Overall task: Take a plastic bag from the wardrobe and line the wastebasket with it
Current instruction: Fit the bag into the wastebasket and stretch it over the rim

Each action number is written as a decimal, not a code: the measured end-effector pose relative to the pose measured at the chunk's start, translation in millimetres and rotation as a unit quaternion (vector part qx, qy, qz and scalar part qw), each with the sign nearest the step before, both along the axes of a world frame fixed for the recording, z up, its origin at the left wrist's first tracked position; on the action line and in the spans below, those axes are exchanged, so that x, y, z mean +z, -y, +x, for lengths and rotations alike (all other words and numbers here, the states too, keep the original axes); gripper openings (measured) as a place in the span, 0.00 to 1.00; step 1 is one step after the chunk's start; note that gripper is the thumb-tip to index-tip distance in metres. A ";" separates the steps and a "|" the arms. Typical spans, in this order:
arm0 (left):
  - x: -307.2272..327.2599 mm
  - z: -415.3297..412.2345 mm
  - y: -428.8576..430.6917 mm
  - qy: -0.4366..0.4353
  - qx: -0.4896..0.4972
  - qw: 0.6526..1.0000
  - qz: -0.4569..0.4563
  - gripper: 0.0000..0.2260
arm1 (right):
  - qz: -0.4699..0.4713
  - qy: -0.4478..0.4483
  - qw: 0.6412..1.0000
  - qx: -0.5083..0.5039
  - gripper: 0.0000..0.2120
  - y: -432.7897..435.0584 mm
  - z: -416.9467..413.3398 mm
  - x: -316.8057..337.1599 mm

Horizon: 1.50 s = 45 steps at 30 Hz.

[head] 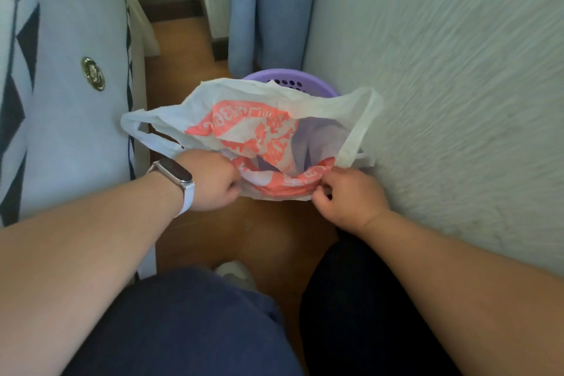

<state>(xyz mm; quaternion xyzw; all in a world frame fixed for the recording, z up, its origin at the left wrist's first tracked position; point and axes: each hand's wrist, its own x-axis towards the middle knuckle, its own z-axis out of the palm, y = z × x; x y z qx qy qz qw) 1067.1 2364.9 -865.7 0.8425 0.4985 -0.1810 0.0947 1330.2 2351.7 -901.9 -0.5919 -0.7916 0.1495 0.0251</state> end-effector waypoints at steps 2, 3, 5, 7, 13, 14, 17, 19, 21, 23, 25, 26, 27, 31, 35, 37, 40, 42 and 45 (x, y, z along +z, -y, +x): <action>10.9 5.1 -1.3 0.043 0.015 0.998 0.050 0.15 | 0.047 -0.048 0.998 -0.019 0.11 1.9 -12.4 10.9; 13.9 7.6 -1.8 0.068 0.030 0.995 0.069 0.17 | 0.076 -0.067 0.995 -0.006 0.12 1.8 -22.4 16.1; 15.3 11.5 -4.1 0.112 0.030 0.985 0.126 0.17 | 0.127 -0.113 0.985 0.033 0.11 -1.8 -44.1 24.6; 15.1 11.7 -9.0 0.165 -0.007 0.966 0.201 0.15 | 0.137 -0.125 0.980 0.066 0.08 -14.6 -61.1 29.6; 9.6 11.3 -43.4 0.166 -0.006 0.938 0.303 0.15 | 0.102 -0.015 0.994 0.034 0.25 -72.1 -55.4 27.4; 7.6 10.8 -50.1 0.160 0.018 0.946 0.283 0.20 | 0.102 0.001 0.995 0.020 0.27 -79.2 -51.0 25.2; -4.3 6.5 -69.6 0.123 0.081 0.968 0.203 0.32 | 0.096 0.031 0.995 -0.030 0.32 -96.9 -39.1 17.3; -16.4 3.1 -79.3 0.109 0.117 0.974 0.162 0.36 | 0.066 0.017 0.996 -0.062 0.34 -105.2 -34.0 12.6; -27.7 0.2 -82.1 0.112 0.156 0.975 0.116 0.39 | 0.032 -0.005 0.996 -0.084 0.36 -110.2 -32.2 8.0; -36.7 -3.3 -80.4 0.113 0.183 0.974 0.070 0.42 | 0.015 -0.026 0.995 -0.100 0.38 -111.9 -34.9 2.7; -41.1 -7.9 -76.7 0.131 0.212 0.967 0.041 0.43 | 0.020 -0.032 0.994 -0.102 0.38 -110.8 -39.6 -3.5; -42.4 -11.0 -75.5 0.147 0.224 0.963 0.034 0.44 | 0.025 -0.025 0.994 -0.099 0.38 -110.1 -41.2 -6.0; -43.1 -13.9 -74.6 0.158 0.228 0.960 0.031 0.44 | 0.030 -0.022 0.994 -0.101 0.37 -109.5 -42.0 -7.4; -37.2 -22.9 -72.9 0.126 0.224 0.966 0.024 0.44 | 0.010 -0.044 0.987 -0.151 0.35 -104.2 -41.9 -8.8; -32.3 -28.8 -69.3 0.029 0.185 0.980 0.068 0.36 | 0.003 -0.072 0.986 -0.149 0.32 -92.5 -44.5 -12.2; -26.6 -26.4 -67.6 0.056 0.174 0.973 0.140 0.30 | -0.004 -0.103 0.983 -0.154 0.30 -87.7 -48.9 -11.8; -16.3 -13.4 -75.4 0.152 0.176 0.943 0.240 0.27 | -0.024 -0.122 0.982 -0.141 0.28 -79.1 -61.1 -9.2; -12.1 -0.6 -83.9 0.176 0.151 0.938 0.259 0.25 | -0.035 -0.128 0.984 -0.119 0.27 -74.1 -70.3 -7.8; -16.5 11.3 -87.2 0.171 0.079 0.963 0.194 0.21 | -0.034 -0.146 0.986 -0.074 0.24 -70.5 -83.9 -3.8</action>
